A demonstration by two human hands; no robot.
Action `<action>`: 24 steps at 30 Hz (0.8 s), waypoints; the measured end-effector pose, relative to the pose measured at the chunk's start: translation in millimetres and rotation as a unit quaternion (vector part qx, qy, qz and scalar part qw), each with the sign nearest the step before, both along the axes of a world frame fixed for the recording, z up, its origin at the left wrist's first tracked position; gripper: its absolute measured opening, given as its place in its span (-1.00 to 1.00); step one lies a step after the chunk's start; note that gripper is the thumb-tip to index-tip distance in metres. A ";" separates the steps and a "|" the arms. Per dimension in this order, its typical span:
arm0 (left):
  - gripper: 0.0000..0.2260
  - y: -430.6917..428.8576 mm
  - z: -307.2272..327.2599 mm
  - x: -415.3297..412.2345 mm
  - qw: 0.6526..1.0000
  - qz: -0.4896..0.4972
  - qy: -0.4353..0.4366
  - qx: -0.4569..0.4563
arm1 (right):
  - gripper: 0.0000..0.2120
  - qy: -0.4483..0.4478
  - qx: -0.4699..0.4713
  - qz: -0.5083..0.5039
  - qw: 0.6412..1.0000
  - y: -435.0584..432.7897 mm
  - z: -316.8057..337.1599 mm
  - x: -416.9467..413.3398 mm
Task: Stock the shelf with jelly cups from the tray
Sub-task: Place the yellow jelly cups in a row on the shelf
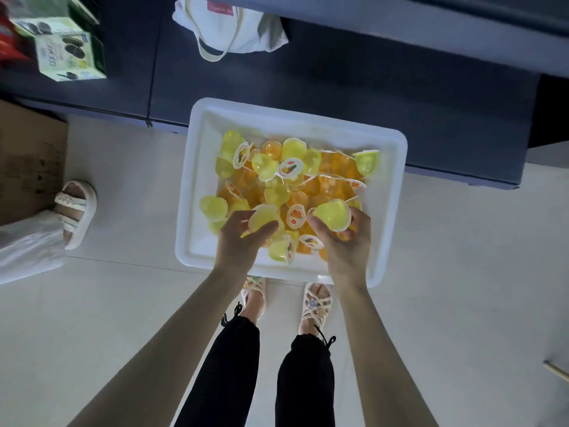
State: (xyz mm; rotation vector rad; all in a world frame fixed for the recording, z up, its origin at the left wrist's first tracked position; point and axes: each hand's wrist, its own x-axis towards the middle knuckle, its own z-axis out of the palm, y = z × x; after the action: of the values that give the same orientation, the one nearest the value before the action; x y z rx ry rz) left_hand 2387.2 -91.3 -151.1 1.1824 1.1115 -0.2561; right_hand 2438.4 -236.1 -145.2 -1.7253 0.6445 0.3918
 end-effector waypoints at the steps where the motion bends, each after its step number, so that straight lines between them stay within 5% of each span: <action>1: -0.76 -6.6 8.6 -0.3 0.999 0.023 -0.017 -0.027 | -0.47 0.001 0.021 -0.004 1.000 -6.1 11.1 -1.9; 5: -0.74 -42.4 50.0 0.0 0.984 0.092 -0.074 -0.130 | -0.50 0.013 0.093 -0.014 0.995 -40.8 50.5 -8.3; 11: -0.47 -118.7 119.4 -1.0 0.962 0.114 -0.132 -0.212 | -0.52 0.005 0.177 -0.008 0.984 -117.3 124.9 -10.6; 18: -0.85 -231.7 225.2 5.1 0.920 0.103 -0.241 -0.292 | -0.57 -0.067 0.255 0.017 0.965 -237.5 242.4 -3.5; 24: -0.82 -307.1 325.6 47.3 0.911 -0.003 -0.340 -0.233 | -0.52 -0.152 0.311 0.027 0.938 -314.9 343.8 27.5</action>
State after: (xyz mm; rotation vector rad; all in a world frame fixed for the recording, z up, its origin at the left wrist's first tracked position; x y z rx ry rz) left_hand 2434.4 -398.4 174.5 0.7463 0.3956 -0.0873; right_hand 2465.9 -550.9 198.6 -1.1597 0.2086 0.3137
